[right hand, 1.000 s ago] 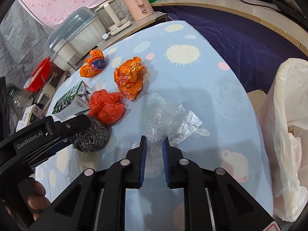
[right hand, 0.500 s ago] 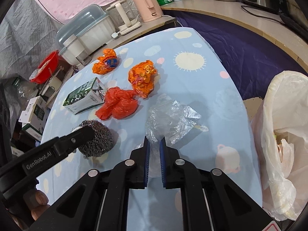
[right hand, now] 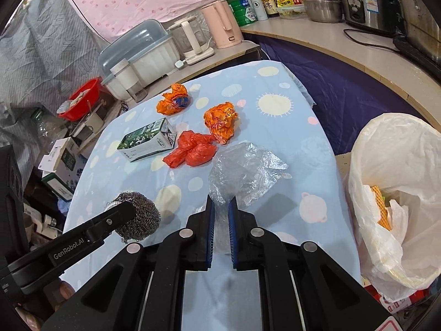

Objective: Collect trash
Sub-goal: 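Carry the scrubber and plastic wrap over the bin and open both tools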

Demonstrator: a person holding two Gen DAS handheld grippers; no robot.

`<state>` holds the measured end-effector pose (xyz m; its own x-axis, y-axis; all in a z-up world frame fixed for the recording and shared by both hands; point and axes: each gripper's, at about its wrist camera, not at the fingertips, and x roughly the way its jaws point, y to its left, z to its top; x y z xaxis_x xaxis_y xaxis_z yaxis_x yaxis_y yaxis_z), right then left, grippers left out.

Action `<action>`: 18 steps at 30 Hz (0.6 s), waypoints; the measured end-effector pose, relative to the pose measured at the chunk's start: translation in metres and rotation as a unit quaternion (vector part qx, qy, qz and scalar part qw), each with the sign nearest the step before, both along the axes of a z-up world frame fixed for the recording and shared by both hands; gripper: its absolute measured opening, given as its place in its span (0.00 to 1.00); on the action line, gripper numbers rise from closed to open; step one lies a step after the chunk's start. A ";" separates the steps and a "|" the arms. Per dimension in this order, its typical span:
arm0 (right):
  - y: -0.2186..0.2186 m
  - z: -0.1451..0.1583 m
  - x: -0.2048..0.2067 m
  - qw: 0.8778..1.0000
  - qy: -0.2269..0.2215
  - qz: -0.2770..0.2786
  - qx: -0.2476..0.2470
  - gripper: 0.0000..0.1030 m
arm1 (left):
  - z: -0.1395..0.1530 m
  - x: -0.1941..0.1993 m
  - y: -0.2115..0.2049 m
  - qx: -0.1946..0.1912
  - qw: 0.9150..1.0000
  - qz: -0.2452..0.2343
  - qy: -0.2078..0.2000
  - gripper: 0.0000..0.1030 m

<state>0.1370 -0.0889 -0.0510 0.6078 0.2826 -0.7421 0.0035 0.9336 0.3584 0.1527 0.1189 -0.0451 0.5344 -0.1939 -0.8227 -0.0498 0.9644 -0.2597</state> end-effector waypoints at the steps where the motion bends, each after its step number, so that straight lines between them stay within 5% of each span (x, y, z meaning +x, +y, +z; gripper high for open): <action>1: -0.001 0.002 -0.001 1.000 -0.002 -0.001 0.000 0.09 | 0.001 -0.002 0.000 0.000 1.000 0.000 -0.001 0.38; 18: -0.021 0.019 -0.021 0.999 -0.026 -0.020 0.011 0.09 | 0.014 -0.020 -0.015 0.010 1.000 -0.013 -0.016 0.38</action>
